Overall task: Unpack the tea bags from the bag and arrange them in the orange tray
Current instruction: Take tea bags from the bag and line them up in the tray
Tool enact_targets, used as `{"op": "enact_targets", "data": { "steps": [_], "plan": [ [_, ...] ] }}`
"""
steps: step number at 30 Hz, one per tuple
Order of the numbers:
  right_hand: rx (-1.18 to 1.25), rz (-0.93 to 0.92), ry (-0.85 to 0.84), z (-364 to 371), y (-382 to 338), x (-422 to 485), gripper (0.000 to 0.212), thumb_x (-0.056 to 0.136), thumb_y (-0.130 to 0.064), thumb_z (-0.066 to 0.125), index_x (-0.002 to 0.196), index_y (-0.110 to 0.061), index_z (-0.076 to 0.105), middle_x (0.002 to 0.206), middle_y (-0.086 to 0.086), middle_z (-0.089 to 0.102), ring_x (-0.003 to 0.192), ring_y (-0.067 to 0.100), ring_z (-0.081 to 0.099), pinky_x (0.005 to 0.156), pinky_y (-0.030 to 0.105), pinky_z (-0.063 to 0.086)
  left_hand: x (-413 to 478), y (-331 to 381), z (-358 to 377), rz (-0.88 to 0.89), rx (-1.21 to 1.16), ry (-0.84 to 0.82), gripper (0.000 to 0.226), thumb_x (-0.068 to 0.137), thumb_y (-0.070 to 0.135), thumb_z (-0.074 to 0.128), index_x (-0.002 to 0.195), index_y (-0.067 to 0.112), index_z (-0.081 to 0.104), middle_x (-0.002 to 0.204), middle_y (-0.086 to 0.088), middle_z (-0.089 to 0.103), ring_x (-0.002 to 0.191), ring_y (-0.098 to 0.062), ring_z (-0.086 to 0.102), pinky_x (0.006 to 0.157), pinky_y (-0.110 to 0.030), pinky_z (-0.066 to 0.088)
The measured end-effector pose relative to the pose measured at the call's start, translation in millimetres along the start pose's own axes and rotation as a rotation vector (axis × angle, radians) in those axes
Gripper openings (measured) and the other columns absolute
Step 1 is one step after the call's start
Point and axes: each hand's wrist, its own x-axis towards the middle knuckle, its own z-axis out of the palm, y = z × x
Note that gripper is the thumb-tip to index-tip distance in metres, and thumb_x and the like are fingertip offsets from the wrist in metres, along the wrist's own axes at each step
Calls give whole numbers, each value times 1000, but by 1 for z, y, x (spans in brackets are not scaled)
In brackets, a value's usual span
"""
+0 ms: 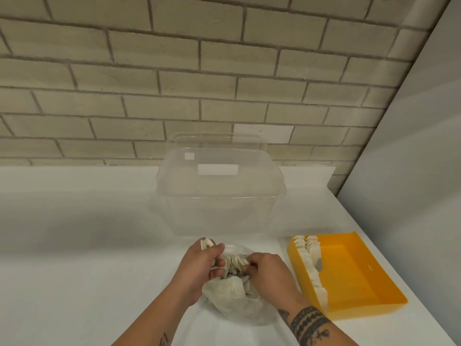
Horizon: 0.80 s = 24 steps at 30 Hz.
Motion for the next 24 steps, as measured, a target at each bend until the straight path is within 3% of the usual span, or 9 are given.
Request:
{"op": "enact_targets", "data": {
  "steps": [4,9,13,15,17,19,22,24],
  "plan": [
    [318,41,-49,-24,1,-7,27,93,-32,67,71,-19,58,62,-8,53,52,4,43,50,17,34,-2,4,5,45,14,-6,12,96,23,66,103,13,64,84,-4,60,74,-21,64,68,-31,54],
    [509,38,-84,-56,-14,-14,35,92,-35,68,75,-7,54,64,-3,52,61,11,50,61,29,40,-8,12,14,136,105,-6,22,94,45,66,106,27,70,93,1,69,68,-12,62,61,-27,47],
    [616,67,-78,-74,-37,-16,32,90,-33,72,75,-8,58,65,-1,55,60,13,53,57,23,42,-14,14,18,185,201,-240,49,80,66,63,116,32,67,79,12,69,65,-6,58,58,-19,45],
    [643,104,-78,-79,-47,-16,28,90,-34,73,76,-12,63,67,0,60,59,13,55,50,20,41,-13,12,18,187,225,-357,61,75,73,71,124,38,62,79,11,67,69,-8,56,60,-22,44],
    [710,149,-140,-81,-54,-17,32,93,-40,69,84,-9,69,71,1,68,58,11,58,49,21,39,-11,10,16,200,255,-441,71,69,73,75,129,39,58,88,11,70,74,-10,55,62,-26,40],
    [873,189,-240,-84,-57,-19,39,99,-46,59,96,-10,74,84,3,76,62,12,62,50,24,36,-10,9,14,213,261,-457,61,77,67,72,129,36,60,91,10,68,76,-11,54,61,-27,38],
    [990,190,-246,-82,-48,-18,42,105,-45,46,103,-15,74,97,0,78,69,15,63,55,26,38,-9,10,11,125,127,-305,38,97,50,61,122,22,65,88,0,64,70,-16,53,55,-27,36],
    [895,176,-161,-76,-38,-17,29,102,-38,52,102,-18,73,95,-5,78,69,11,64,57,25,42,-6,7,7,60,16,-209,28,102,35,57,116,12,63,86,-3,63,67,-17,52,55,-28,37]
  ]
}}
